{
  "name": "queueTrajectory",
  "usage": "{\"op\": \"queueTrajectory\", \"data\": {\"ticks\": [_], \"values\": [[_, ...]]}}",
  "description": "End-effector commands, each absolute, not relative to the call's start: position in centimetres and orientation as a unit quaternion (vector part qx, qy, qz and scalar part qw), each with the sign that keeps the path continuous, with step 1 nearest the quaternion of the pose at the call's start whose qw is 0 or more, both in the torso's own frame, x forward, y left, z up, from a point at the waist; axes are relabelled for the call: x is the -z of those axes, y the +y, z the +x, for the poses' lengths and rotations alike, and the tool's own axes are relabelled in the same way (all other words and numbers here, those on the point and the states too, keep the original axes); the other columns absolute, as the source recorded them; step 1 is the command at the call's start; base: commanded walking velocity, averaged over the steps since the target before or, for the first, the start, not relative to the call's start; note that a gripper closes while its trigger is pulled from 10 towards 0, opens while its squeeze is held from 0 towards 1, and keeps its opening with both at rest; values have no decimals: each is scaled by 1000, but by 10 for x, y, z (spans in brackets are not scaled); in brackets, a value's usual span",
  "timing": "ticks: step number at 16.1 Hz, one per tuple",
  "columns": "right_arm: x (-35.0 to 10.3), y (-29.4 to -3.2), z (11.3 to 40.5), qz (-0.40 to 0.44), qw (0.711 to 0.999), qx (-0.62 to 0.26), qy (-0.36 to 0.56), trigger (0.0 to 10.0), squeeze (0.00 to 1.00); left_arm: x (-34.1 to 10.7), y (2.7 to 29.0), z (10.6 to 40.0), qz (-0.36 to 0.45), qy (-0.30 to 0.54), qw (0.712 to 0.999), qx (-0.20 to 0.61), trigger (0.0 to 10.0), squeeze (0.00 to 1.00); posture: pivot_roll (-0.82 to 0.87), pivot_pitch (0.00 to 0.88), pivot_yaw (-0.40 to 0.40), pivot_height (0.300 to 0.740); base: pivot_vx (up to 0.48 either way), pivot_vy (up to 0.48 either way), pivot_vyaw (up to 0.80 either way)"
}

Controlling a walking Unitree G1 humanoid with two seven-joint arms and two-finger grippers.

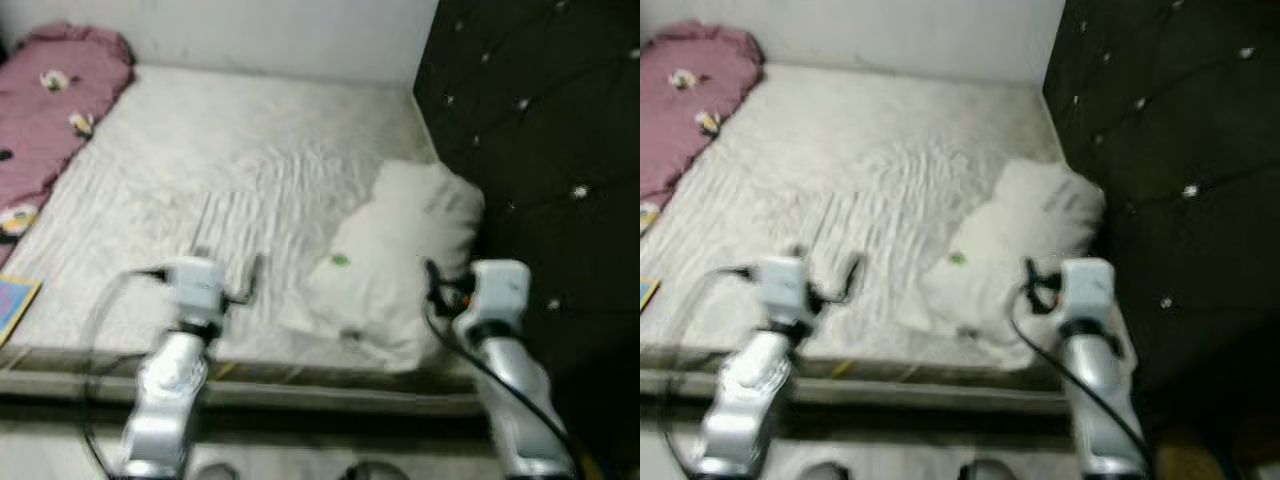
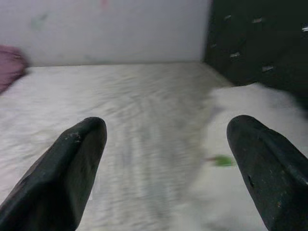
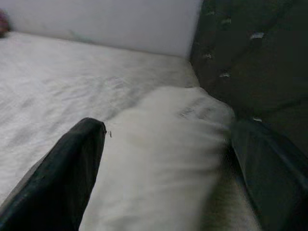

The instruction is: Clean up the room

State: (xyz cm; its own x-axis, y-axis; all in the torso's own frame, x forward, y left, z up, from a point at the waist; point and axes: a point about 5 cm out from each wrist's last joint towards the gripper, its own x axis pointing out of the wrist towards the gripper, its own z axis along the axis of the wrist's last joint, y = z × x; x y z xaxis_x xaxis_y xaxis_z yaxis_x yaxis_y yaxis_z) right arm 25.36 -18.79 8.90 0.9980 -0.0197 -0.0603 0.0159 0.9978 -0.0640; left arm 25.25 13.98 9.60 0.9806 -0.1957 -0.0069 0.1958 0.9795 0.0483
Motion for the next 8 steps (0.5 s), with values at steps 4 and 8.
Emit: {"op": "queueTrajectory", "data": {"ticks": [4,8], "values": [[-93,-181,255,-28,999,-7,22,10000,0,-100,149,254,32,-8,996,82,10000,0,-57,27,-49,740,0,-133,0],[-96,-170,255,-14,999,-45,18,10000,0,-103,150,252,28,-17,996,87,10000,0,-55,28,-49,740,0,0,0]]}}
